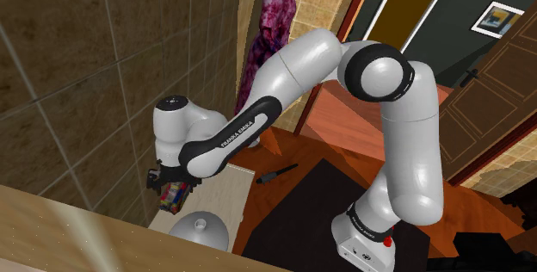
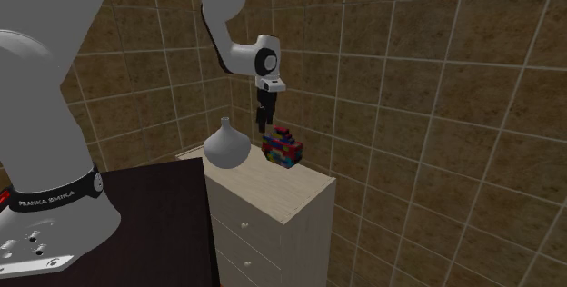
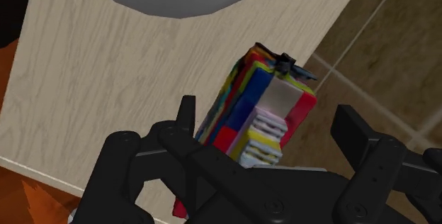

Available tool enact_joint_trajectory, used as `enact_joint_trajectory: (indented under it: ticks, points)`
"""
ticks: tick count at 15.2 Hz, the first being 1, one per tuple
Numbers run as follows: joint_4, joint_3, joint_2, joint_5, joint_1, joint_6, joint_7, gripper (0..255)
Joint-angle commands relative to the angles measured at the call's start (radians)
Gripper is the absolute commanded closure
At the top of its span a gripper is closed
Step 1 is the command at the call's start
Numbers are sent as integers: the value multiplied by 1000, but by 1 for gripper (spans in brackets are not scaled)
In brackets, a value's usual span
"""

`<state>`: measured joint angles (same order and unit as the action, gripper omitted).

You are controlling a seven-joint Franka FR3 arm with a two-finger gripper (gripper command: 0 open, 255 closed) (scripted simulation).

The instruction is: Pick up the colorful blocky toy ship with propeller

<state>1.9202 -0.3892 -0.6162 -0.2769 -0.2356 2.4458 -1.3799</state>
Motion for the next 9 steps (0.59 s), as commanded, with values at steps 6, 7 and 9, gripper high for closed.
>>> enact_joint_trajectory:
  ticks: [6, 7, 9]
  points:
    - [-85, 40, -119, -36, -44, 35, -39, 0]
    - [-89, 43, -131, -41, -46, 42, -42, 0]
    - [-96, 46, -149, -50, -48, 53, -47, 0]
